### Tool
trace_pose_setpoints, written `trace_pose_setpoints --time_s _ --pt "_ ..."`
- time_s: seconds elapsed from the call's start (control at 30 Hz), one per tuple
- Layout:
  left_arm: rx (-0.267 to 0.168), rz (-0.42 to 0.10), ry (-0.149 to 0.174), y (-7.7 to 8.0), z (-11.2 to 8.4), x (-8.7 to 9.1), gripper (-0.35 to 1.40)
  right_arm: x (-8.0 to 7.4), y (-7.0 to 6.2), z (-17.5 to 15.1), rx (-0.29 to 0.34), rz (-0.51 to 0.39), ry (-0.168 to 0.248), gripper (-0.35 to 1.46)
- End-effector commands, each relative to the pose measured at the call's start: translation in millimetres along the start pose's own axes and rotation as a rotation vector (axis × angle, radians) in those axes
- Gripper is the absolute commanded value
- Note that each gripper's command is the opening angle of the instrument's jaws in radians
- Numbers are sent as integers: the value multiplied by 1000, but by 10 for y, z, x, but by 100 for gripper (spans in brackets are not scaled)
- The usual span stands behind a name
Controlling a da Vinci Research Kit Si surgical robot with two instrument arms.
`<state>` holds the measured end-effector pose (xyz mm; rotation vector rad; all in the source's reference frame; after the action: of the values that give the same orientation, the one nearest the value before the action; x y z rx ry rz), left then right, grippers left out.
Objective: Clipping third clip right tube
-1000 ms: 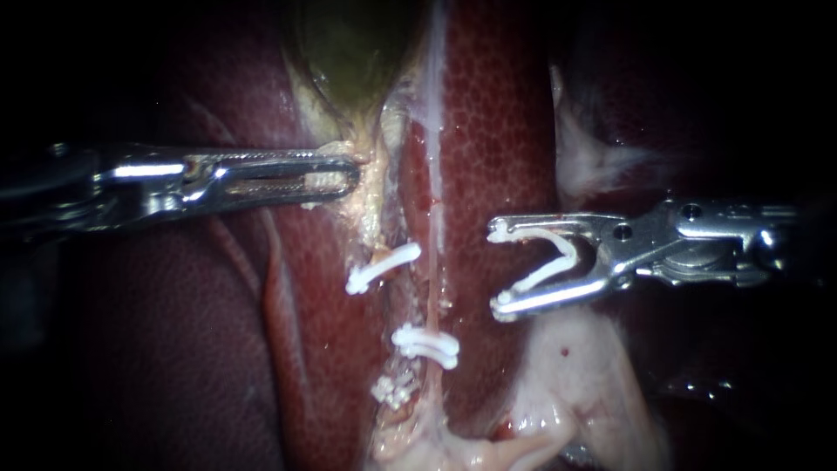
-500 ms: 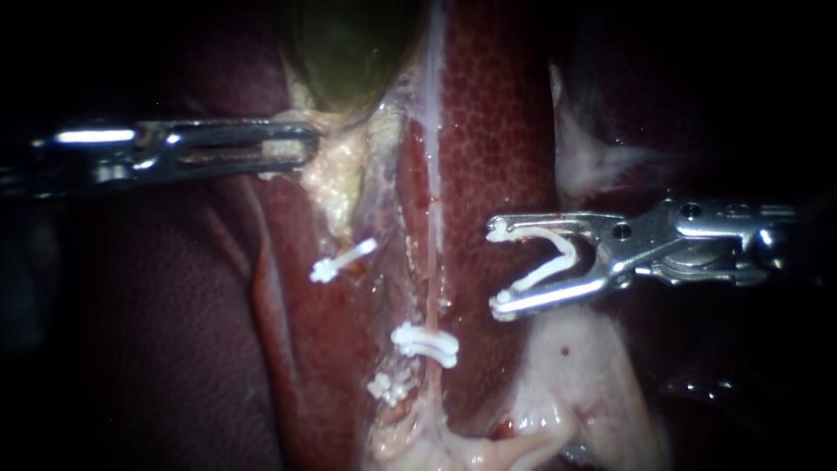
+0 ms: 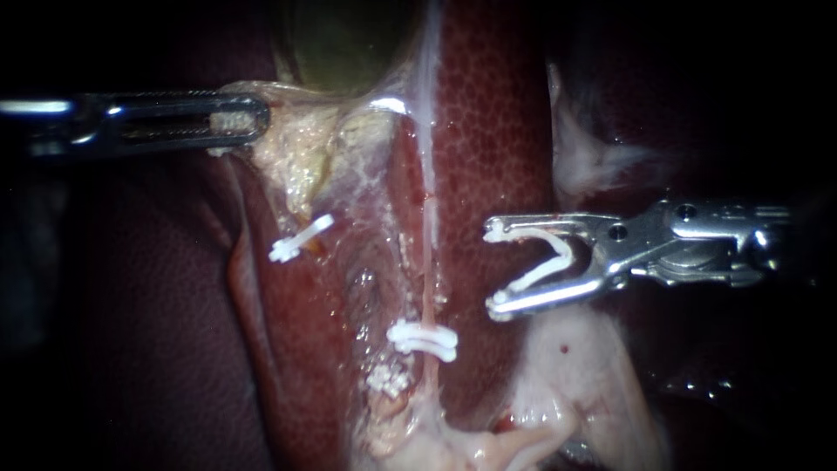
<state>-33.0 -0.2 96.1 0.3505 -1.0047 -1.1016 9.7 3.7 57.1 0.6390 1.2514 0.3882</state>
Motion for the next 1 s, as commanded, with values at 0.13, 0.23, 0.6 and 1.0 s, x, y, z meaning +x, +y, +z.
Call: trace_pose_setpoints --time_s 0.13,0.23,0.6,1.0 --pt "-1 1 0 0 1 1 -35 -12 4 8 3 -7 1 60" --pt "-1 1 0 0 1 1 -35 -25 9 16 4 -8 -9 60" --pt "-2 1 -1 -1 0 2 -35 -78 35 44 -7 66 -44 59" --pt "-4 2 -2 -2 1 4 -35 -103 46 82 13 127 -53 58"
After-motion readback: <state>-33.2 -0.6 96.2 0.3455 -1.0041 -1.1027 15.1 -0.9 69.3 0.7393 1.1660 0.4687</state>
